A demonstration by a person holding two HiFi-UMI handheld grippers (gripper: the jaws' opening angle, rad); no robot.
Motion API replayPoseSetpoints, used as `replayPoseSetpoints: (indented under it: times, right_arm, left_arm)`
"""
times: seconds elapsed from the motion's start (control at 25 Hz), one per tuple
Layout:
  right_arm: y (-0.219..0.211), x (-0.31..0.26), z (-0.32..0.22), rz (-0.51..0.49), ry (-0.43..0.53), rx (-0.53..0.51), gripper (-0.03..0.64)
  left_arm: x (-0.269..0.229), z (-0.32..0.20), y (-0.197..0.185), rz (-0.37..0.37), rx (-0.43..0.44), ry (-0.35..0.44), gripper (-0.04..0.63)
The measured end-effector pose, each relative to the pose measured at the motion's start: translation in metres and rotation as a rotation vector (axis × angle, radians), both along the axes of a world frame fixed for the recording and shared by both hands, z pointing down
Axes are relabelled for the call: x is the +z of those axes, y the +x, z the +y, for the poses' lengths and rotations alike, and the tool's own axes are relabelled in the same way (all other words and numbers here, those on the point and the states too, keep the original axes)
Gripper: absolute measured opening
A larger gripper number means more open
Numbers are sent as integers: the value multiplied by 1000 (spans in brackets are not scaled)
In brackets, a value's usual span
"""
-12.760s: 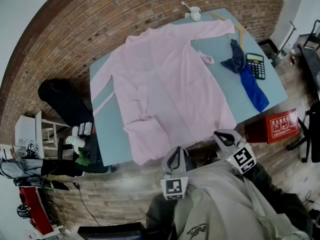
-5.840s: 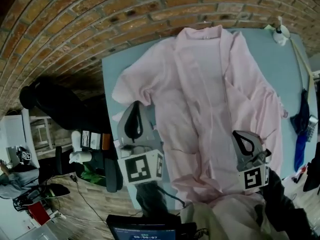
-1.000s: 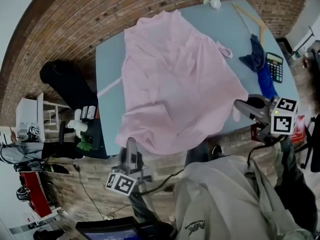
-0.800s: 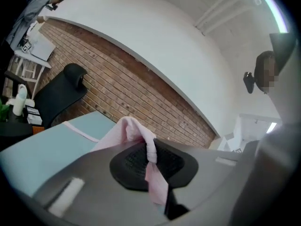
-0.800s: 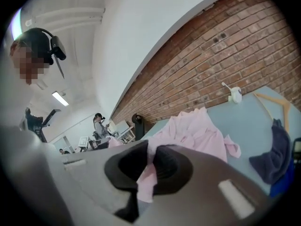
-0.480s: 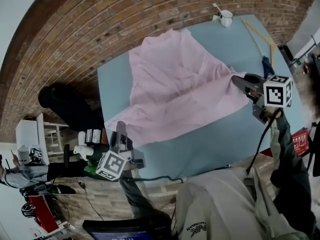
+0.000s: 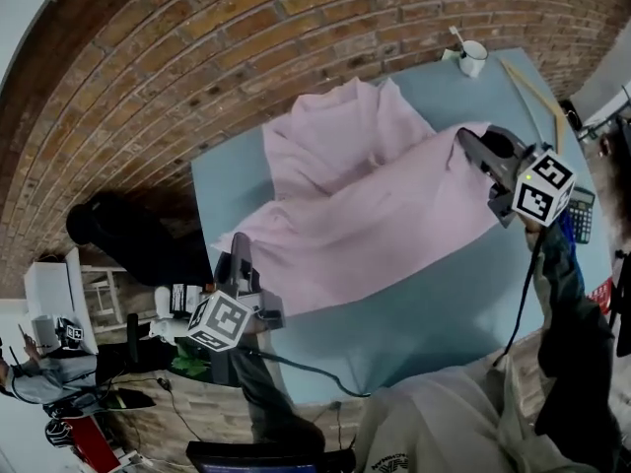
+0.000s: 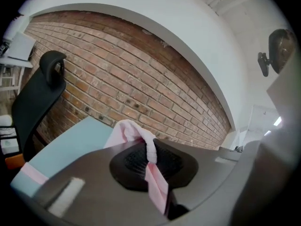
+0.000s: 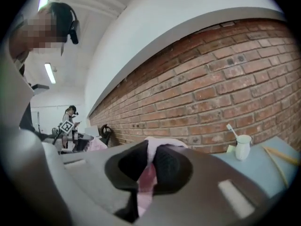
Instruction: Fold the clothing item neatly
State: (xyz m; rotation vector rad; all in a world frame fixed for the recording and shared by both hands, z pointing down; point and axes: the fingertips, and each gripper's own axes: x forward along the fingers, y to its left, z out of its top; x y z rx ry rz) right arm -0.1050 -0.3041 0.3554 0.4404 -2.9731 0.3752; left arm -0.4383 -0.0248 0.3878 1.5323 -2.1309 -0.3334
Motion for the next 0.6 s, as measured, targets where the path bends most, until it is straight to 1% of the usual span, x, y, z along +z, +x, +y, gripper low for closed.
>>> replayPoseSetpoints:
  times: [0.08, 0.2, 0.32, 0.4, 0.48, 0.52, 0.56, 0.6]
  right_arm:
    - [-19, 12, -15, 27, 49, 13, 14]
    - [-39, 22, -41, 26, 90, 72, 15]
    - [-48, 15, -74, -22, 162, 177, 14]
    - [-53, 10, -97, -54, 210, 251, 15]
    - [-59, 13, -119, -60, 231, 312, 15]
    - [-63, 20, -129, -47, 232, 342, 15]
    - [-66, 29, -137, -20, 228, 369, 15]
    - [-70, 43, -144, 21, 217, 386, 15]
  left_arm:
    - [-1, -21, -16, -32, 7, 13, 23]
    - [-5, -50, -41, -68, 0, 47, 23]
    - [-6, -77, -68, -72, -25, 79, 23]
    - [-5, -94, -88, -85, -46, 84, 23]
    - [-2, -111, -107, -100, -71, 75, 23]
    - [3, -119, -115, -109, -84, 59, 23]
    - [10, -126, -122, -119, -97, 34, 33]
    - [20, -133, -126, -127, -102, -3, 63]
